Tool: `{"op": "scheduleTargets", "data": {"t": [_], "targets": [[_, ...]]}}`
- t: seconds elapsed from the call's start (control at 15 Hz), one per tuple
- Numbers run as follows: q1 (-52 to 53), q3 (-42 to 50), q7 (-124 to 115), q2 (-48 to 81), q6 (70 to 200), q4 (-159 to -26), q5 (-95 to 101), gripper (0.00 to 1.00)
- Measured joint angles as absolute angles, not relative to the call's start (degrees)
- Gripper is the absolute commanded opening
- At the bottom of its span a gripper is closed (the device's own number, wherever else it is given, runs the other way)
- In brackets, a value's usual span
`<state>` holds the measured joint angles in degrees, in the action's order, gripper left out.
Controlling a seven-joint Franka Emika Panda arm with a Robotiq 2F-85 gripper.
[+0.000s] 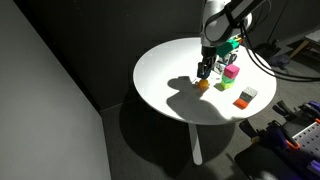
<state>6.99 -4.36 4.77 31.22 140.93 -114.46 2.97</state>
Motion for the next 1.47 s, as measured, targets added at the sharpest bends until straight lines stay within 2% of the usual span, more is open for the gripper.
{"op": "scheduleTargets", "data": {"t": [1.47], "targets": [[10.78,-5.65,4.76,40.38,151.48,-112.27,3.38,0.32]]}}
